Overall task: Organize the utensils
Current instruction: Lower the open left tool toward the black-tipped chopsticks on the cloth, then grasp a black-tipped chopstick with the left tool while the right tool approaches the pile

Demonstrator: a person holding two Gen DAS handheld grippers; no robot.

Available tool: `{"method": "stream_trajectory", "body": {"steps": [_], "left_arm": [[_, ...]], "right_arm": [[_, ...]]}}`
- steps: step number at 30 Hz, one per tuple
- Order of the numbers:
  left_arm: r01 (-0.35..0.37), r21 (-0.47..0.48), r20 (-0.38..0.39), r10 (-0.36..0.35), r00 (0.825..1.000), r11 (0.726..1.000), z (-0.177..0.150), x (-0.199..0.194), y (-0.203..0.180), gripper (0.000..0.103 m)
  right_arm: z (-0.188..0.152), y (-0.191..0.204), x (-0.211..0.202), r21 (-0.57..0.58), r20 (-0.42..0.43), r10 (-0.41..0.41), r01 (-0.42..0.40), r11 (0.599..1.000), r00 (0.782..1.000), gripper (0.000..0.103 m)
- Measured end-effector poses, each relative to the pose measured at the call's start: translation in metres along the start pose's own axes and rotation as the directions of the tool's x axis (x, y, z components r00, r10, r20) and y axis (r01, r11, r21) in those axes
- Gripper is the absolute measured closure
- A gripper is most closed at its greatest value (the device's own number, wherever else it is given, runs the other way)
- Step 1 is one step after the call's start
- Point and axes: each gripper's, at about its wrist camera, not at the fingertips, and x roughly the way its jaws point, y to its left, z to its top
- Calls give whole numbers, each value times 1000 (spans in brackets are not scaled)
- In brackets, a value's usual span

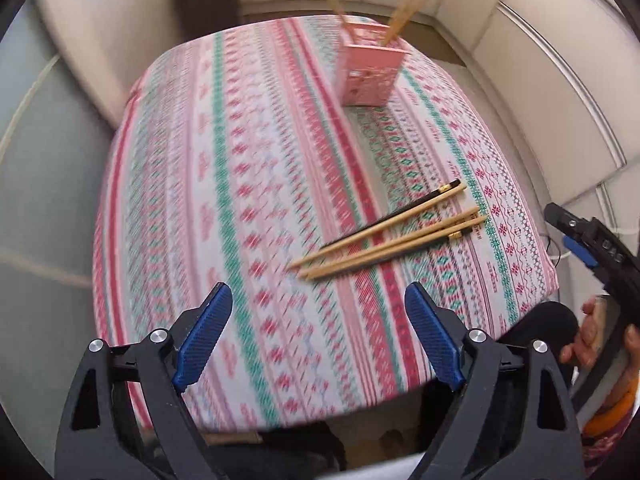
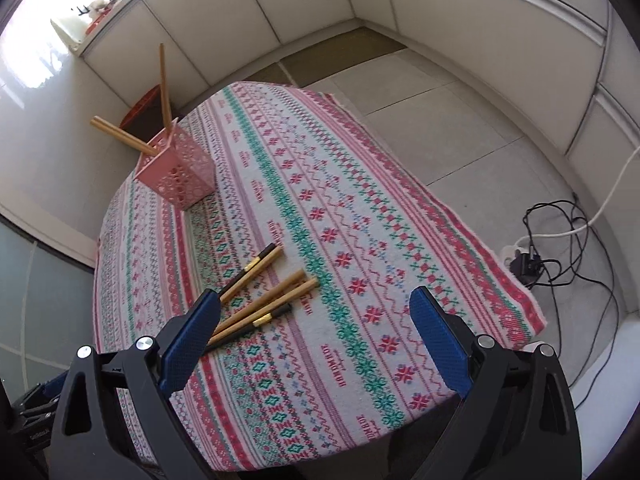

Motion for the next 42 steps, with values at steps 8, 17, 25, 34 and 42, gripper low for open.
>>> {"method": "stream_trajectory", "body": {"steps": [8,17,25,34,42], "left_arm": [[27,192,-157,4,988,981,73,88,-51,55],[119,289,-232,-51,971,950,102,137,-89,80],[180,356,-260,-88,962,917,103,136,-105,86],[160,361,-298,-49,953,919,102,153,-101,88],[193,386,-297,-76,952,902,104,136,-104,86]], "right_arm": [[11,-23,-2,13,-10,-116,116,993,993,11],[15,-36,18,18,-77,-179,181,983,981,11],[18,-47,29,54,-122,-179,186,981,976,11],[17,-44,26,44,-130,-173,180,983,976,11],[20,-45,21,50,-126,-171,179,983,977,11]]}}
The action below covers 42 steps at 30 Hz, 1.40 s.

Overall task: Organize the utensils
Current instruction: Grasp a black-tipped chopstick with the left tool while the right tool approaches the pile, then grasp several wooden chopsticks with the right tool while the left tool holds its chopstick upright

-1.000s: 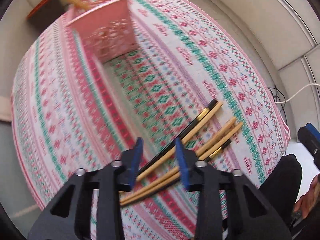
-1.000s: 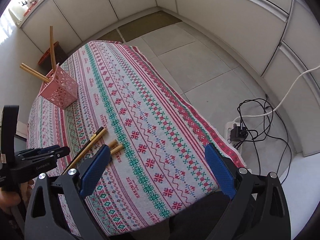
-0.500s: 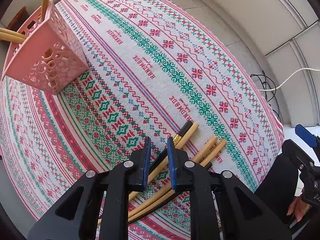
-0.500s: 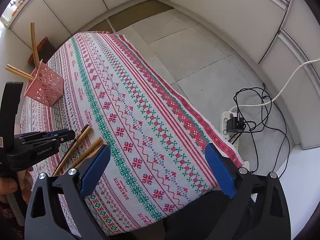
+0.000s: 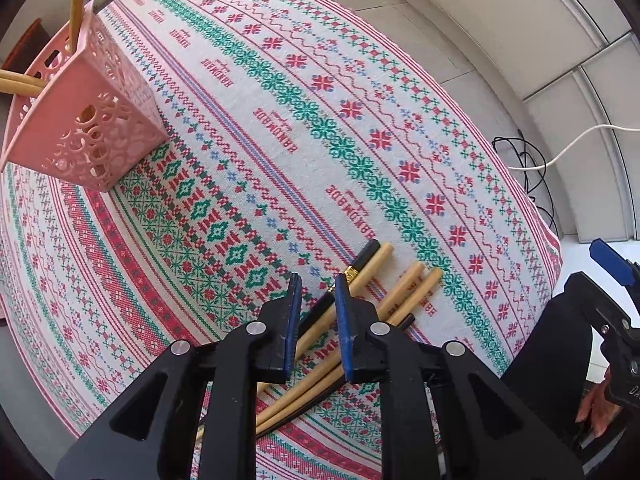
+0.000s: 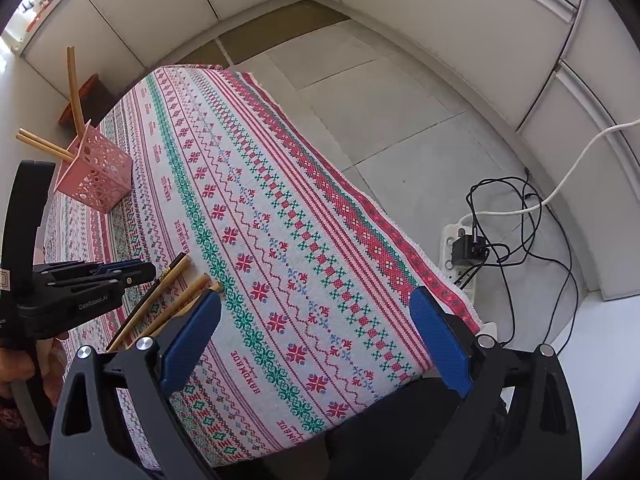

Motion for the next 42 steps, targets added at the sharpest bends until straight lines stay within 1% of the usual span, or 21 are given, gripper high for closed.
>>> {"method": "stream_trajectory", "body": {"steps": [3,7,8,10,11,13,16,20,23,25,26,27,29,30,32,34,35,36,38,40,42], "left_arm": [[-12,5,-26,12,1000,1000,-1,10,-2,86],[1,2,-43,-1,999,1000,-4,16,1,82],[-13,13,-50,13,999,1000,-5,19,0,82],[-36,43,-38,37,999,998,-6,22,-8,83],[-37,43,-32,39,999,998,-7,22,-7,87],[-33,35,-18,34,999,999,-11,23,-4,90],[-41,11,16,40,999,999,-22,15,15,96],[-49,-60,82,54,995,997,-49,-6,52,97],[-22,-105,135,36,990,994,-70,-29,76,97],[-7,-127,156,26,987,992,-84,-38,87,97],[0,-138,166,23,986,990,-92,-42,94,97],[4,-145,174,21,985,989,-94,-45,95,97],[12,-159,192,18,981,987,-100,-53,98,97],[19,-165,203,15,979,986,-104,-57,102,97],[27,-176,221,12,975,984,-112,-63,99,97],[38,-179,237,5,971,983,-119,-75,107,97],[45,-177,246,0,969,983,-120,-77,108,97],[49,-175,251,-3,968,983,-115,-79,100,97],[57,-166,263,-12,965,984,-115,-83,98,97],[62,-162,269,-16,963,985,-113,-88,96,97],[64,-161,273,-18,962,985,-110,-88,94,97]], "right_arm": [[-1,1,1,-2,-7,1,-1,1000,1000,11],[-1,2,4,-9,-17,-7,7,1000,1000,11],[-1,2,5,-9,-20,-10,10,1000,1000,10],[-1,2,5,-7,-25,-12,12,1000,1000,11],[-1,2,5,-5,-26,-14,14,1000,1000,11],[0,3,6,-3,-31,-20,20,1000,999,11],[3,12,11,0,-44,-23,23,1000,999,11],[8,33,29,19,-83,-8,9,1000,996,11],[13,54,46,46,-130,27,-21,999,991,12],[15,69,57,41,-150,15,-9,999,989,19],[17,77,64,34,-167,9,-3,999,986,27],[17,82,69,32,-181,6,0,1000,984,32],[18,92,80,37,-211,-5,13,999,978,55],[18,94,83,43,-219,-13,23,999,976,63],[19,95,87,68,-213,-34,49,996,976,65],[21,98,88,73,-210,-47,64,995,977,65],[21,100,89,71,-212,-55,72,995,976,65],[21,101,89,71,-214,-61,78,994,975,65],[21,103,88,83,-230,-46,67,994,972,65],[18,100,86,119,-247,-14,44,992,969,65],[10,94,84,149,-282,24,19,989,959,65]]}}
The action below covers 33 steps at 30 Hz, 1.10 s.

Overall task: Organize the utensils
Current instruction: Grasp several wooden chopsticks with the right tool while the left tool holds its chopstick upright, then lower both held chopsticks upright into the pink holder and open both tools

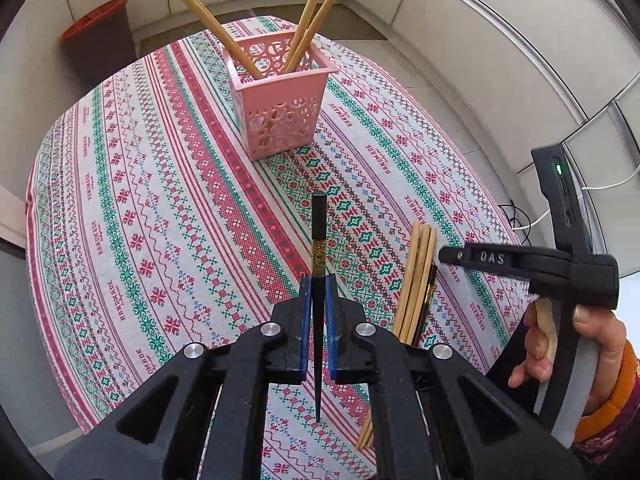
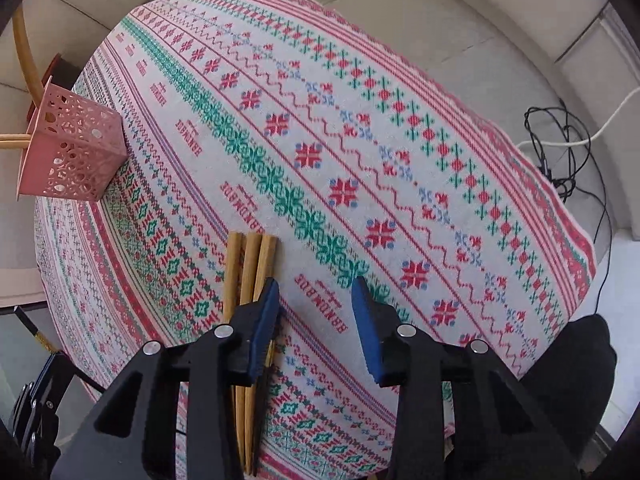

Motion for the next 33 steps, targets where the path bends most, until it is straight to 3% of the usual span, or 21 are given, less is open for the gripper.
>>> {"method": "stream_trajectory", "body": {"steps": [2,11,19,20,22,23,27,33], "left_arm": [[1,-2,2,-1,1000,1000,0,0,-1,97],[1,-23,9,-1,1000,1000,-1,-1,2,97],[-5,-39,23,6,1000,999,0,-3,1,97],[-6,-44,29,8,1000,999,0,-4,1,97],[-6,-55,45,8,999,998,0,-8,2,97],[-4,-63,57,8,998,998,-1,-11,2,97],[1,-89,116,9,993,996,-7,-25,2,97],[16,-114,263,14,965,993,-15,-62,-8,97]], "right_arm": [[-7,-4,2,16,-32,21,-20,1000,999,65],[-18,4,3,12,-37,11,-10,1000,999,63],[-32,36,11,14,52,-107,107,994,993,63],[-34,40,12,13,75,-112,112,994,991,64],[-41,50,13,2,122,-113,114,993,986,78],[-41,51,13,-7,142,-96,98,995,985,93],[-41,42,7,-1,169,39,-39,999,985,96],[-54,42,-48,-125,313,196,-164,978,929,96]]}}
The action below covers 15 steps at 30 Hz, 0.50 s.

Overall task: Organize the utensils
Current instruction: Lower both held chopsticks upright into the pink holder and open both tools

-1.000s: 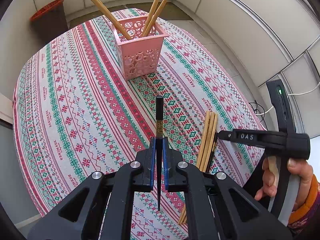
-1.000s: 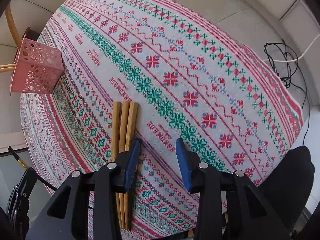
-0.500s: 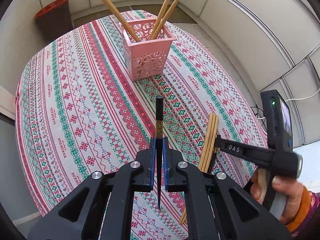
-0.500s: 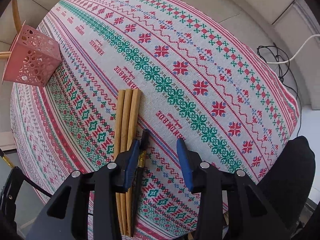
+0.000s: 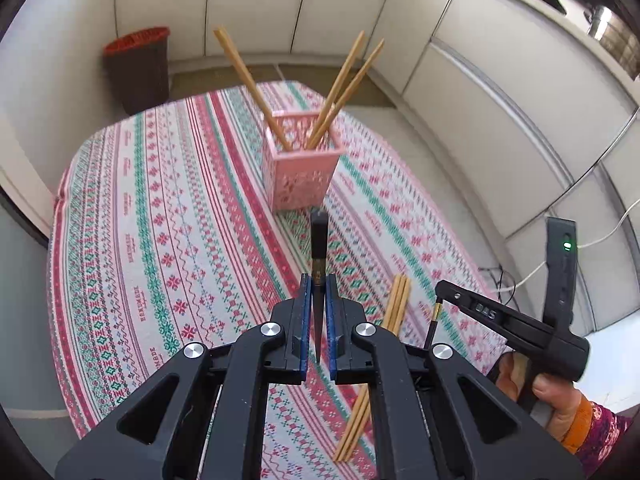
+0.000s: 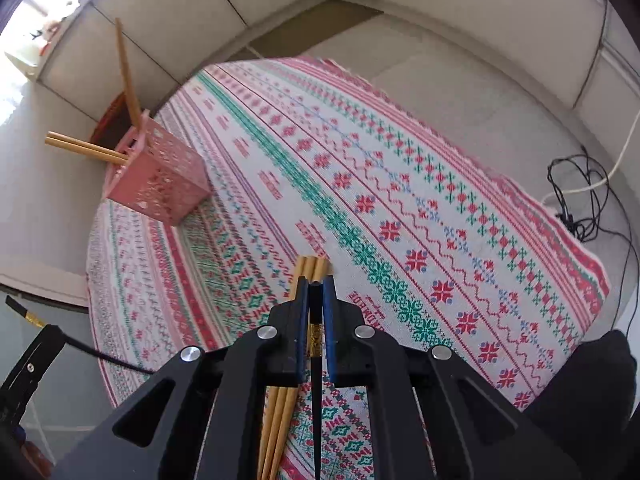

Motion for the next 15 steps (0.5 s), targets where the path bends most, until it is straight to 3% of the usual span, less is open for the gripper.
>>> {"method": "stream_trajectory", "body": {"steps": [6,15], "left_arm": [[27,-86,166,-13,986,996,20,-45,-4,97],[-5,-80,289,28,957,997,84,-88,-22,97]], "right_arm": [[33,11,-88,-139,173,145,-122,983,974,96],[106,36,-199,-252,331,317,-241,937,889,96]]}}
